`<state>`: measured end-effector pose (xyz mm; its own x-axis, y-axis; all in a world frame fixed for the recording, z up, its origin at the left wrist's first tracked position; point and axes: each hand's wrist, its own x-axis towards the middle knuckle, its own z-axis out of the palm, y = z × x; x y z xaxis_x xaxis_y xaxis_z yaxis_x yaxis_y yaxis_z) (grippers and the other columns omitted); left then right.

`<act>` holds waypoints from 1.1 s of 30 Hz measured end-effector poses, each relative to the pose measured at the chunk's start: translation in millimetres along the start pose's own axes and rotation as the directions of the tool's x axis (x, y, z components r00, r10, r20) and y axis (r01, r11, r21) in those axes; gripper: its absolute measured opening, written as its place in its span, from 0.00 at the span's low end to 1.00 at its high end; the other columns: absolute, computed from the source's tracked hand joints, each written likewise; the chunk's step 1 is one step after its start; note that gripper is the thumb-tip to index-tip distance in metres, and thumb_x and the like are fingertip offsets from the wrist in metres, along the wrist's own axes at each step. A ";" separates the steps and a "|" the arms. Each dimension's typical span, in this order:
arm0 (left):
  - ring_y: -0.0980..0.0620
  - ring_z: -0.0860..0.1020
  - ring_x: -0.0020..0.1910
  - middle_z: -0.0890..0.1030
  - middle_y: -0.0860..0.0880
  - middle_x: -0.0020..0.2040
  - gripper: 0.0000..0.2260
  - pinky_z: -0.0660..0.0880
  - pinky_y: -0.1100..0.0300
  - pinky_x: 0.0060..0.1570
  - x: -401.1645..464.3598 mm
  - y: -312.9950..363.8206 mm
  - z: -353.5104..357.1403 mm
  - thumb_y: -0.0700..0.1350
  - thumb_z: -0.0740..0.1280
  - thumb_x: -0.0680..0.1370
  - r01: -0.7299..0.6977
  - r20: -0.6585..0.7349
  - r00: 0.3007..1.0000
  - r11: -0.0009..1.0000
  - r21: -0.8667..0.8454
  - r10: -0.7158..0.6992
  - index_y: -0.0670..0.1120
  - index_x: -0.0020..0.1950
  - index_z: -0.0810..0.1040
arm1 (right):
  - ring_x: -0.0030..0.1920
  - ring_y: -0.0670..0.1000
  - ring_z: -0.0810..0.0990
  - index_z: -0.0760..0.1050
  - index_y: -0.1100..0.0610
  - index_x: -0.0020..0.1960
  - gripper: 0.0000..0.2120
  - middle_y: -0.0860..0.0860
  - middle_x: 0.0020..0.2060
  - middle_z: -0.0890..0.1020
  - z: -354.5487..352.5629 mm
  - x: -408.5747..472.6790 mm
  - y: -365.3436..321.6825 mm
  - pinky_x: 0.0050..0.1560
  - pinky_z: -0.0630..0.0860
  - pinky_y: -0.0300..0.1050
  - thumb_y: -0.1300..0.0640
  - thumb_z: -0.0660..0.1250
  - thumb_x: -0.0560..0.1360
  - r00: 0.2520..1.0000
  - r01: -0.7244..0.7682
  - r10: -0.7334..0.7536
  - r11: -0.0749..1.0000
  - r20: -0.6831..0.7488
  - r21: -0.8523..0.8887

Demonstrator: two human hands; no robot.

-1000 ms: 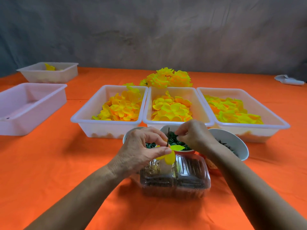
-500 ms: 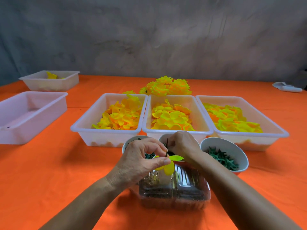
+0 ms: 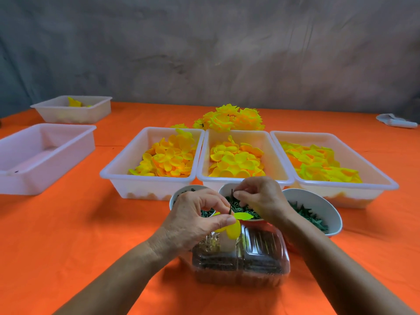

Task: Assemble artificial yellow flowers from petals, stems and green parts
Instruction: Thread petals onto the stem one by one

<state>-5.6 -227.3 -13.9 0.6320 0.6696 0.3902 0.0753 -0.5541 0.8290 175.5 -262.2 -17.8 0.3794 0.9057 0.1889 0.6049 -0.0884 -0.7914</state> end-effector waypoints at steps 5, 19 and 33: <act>0.56 0.80 0.44 0.83 0.52 0.41 0.04 0.76 0.62 0.49 -1.6 -1.0 0.3 0.40 0.77 0.66 0.016 -0.013 1.000 1.000 -0.008 -0.016 0.41 0.38 0.84 | 0.36 0.45 0.82 0.83 0.53 0.40 0.06 0.51 0.33 0.84 -16.1 -18.8 -5.0 0.36 0.75 0.34 0.62 0.70 0.72 0.997 0.025 -0.058 0.876 0.053 0.482; 0.56 0.80 0.44 0.83 0.49 0.42 0.05 0.75 0.63 0.47 -6.7 6.1 0.4 0.41 0.76 0.68 -0.019 -0.025 1.000 0.999 -0.031 0.018 0.41 0.41 0.84 | 0.38 0.52 0.84 0.85 0.56 0.40 0.11 0.56 0.36 0.85 -32.1 -54.4 -34.3 0.40 0.80 0.39 0.54 0.75 0.59 0.980 0.155 -0.198 0.756 -0.004 0.636; 0.57 0.80 0.38 0.83 0.54 0.38 0.03 0.78 0.58 0.45 -5.4 16.7 3.0 0.46 0.73 0.68 -0.090 -0.200 0.979 0.973 -0.212 0.047 0.55 0.37 0.84 | 0.41 0.48 0.83 0.81 0.58 0.42 0.06 0.54 0.38 0.83 -28.6 -56.0 -46.9 0.44 0.78 0.38 0.62 0.71 0.64 0.942 0.301 -0.333 0.788 -0.039 0.537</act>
<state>-5.4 -241.7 -3.4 0.4680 0.7282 0.5006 -0.1470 -0.4945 0.8567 145.9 -320.7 25.4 0.1829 0.8667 0.4641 0.2148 0.4255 -0.8791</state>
